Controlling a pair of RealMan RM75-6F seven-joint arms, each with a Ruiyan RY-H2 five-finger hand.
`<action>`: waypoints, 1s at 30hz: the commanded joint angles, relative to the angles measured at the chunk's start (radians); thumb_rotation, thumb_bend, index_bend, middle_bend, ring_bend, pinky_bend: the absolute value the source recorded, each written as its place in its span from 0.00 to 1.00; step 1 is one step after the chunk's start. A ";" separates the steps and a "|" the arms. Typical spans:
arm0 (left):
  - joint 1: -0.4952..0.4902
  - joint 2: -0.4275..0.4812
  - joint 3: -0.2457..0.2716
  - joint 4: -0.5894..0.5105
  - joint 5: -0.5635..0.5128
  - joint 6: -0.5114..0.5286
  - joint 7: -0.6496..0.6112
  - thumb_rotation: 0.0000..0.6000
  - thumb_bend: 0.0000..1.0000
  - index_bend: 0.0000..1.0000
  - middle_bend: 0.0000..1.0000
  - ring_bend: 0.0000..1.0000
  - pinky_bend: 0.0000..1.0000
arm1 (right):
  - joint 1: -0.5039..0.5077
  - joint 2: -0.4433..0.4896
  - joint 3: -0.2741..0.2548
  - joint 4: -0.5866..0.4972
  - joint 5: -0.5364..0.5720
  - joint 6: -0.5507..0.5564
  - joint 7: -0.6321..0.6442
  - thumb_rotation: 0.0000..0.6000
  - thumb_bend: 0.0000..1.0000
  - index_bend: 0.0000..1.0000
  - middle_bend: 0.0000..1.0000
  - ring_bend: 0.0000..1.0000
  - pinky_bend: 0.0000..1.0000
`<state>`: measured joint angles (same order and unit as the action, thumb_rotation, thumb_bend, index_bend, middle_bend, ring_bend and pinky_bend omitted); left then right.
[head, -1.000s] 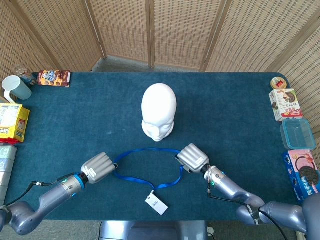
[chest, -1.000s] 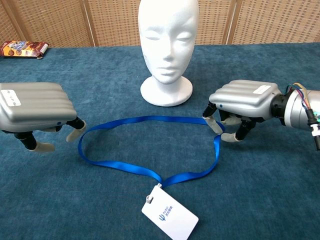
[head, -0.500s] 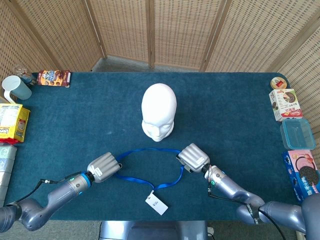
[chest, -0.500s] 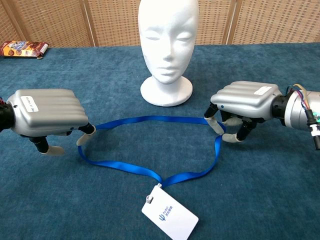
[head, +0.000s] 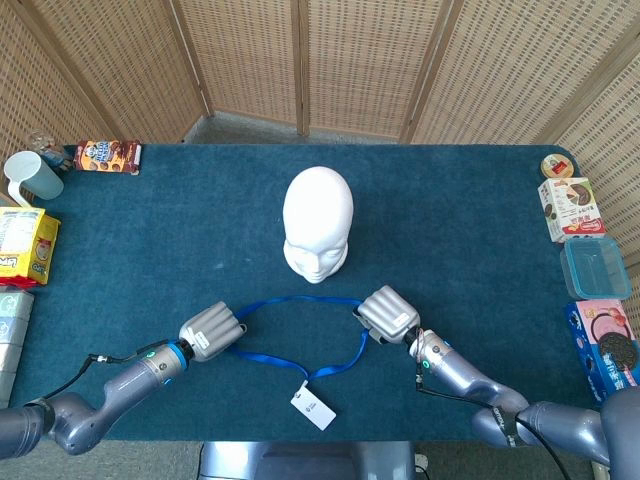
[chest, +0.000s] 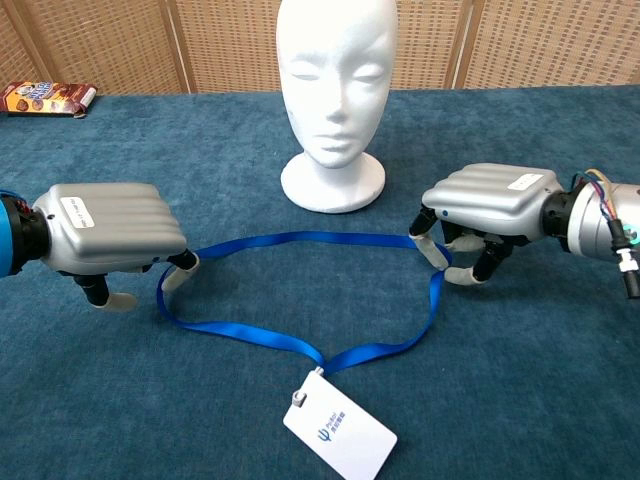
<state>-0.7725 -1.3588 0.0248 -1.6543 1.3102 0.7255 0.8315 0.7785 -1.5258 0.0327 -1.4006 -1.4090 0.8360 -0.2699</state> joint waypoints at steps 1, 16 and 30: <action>-0.005 -0.007 0.003 0.006 -0.003 0.006 -0.001 1.00 0.29 0.46 1.00 1.00 1.00 | 0.000 0.000 0.001 0.002 -0.001 0.000 0.003 1.00 0.46 0.69 1.00 1.00 1.00; -0.029 -0.036 0.021 0.036 -0.018 0.027 -0.011 1.00 0.31 0.46 1.00 1.00 1.00 | -0.002 -0.001 0.000 0.007 0.002 -0.005 0.013 1.00 0.46 0.70 1.00 1.00 1.00; -0.035 -0.050 0.036 0.051 -0.017 0.051 -0.028 1.00 0.33 0.60 1.00 1.00 1.00 | -0.001 -0.007 0.002 0.012 0.003 -0.008 0.022 1.00 0.46 0.71 1.00 1.00 1.00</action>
<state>-0.8077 -1.4082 0.0606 -1.6034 1.2931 0.7768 0.8040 0.7772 -1.5330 0.0350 -1.3886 -1.4058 0.8276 -0.2481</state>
